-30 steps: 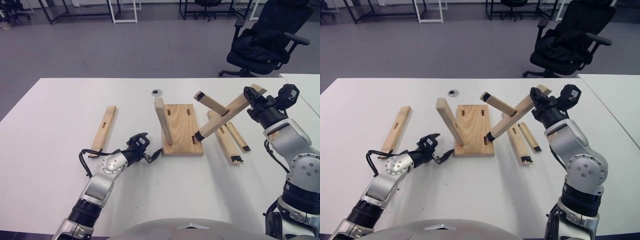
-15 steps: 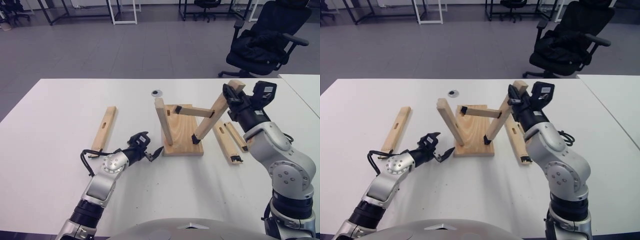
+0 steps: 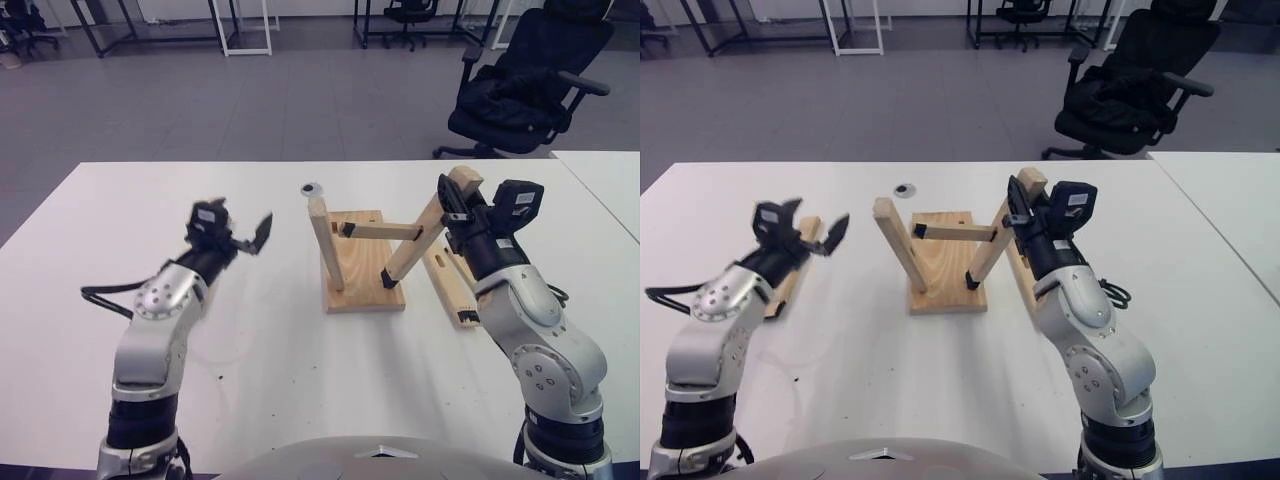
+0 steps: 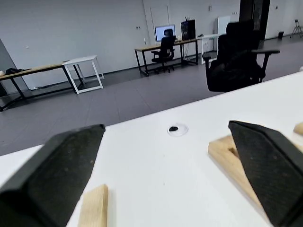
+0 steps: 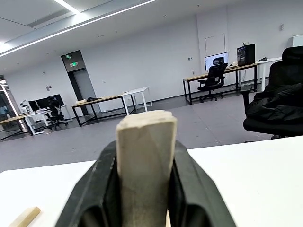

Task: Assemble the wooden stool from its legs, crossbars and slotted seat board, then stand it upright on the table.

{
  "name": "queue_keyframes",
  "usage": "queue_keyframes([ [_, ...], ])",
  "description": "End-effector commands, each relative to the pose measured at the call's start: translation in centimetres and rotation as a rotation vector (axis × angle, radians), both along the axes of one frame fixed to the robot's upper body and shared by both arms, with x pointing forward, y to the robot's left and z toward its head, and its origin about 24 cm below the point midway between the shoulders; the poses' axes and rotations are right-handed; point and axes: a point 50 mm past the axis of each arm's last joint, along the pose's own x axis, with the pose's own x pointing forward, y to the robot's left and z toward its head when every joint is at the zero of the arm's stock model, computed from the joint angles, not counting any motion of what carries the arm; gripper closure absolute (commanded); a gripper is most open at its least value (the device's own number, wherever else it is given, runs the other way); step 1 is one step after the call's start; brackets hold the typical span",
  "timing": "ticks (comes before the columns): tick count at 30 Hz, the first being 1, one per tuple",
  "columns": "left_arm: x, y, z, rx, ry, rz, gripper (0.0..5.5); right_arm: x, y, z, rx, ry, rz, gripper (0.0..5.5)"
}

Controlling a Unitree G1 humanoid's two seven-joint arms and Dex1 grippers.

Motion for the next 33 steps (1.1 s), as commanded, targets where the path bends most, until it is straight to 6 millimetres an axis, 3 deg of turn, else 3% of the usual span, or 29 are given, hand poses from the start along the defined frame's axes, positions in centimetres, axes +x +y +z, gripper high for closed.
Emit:
queue_keyframes([
  [1, 0.6, -1.5, 3.7, -0.082, -0.080, -0.002, 0.68, 0.3, 0.8, -5.5, 0.002, 0.408, -0.084, 4.49],
  [5, 0.7, -2.0, 5.1, -0.091, -0.100, 0.001, 0.68, 0.2, 0.8, -5.9, 0.007, 0.458, -0.118, 4.50],
  [10, 0.5, -3.6, 6.7, -0.144, -0.125, -0.034, 0.68, -0.4, 0.5, -6.3, -0.145, 0.440, -0.068, 4.50],
  [13, -0.1, -5.1, 6.8, -0.180, -0.123, -0.070, 0.68, -0.7, 0.9, -7.0, -0.202, 0.471, -0.010, 4.50],
  [18, -1.2, -6.9, 7.0, -0.160, -0.152, -0.159, 0.68, -0.8, 0.2, -7.8, -0.141, 0.506, -0.050, 4.50],
  [21, -1.2, -7.1, 6.2, -0.114, -0.125, -0.173, 0.68, -0.8, -0.2, -7.8, -0.142, 0.502, -0.058, 4.50],
  [29, -0.2, -6.6, 1.3, 0.049, 0.041, -0.143, 0.68, -1.0, 0.2, -7.7, -0.106, 0.431, 0.013, 4.50],
  [33, 0.1, -6.8, 0.1, 0.026, 0.067, -0.135, 0.68, -1.3, -0.4, -8.3, -0.136, 0.453, 0.012, 4.50],
])
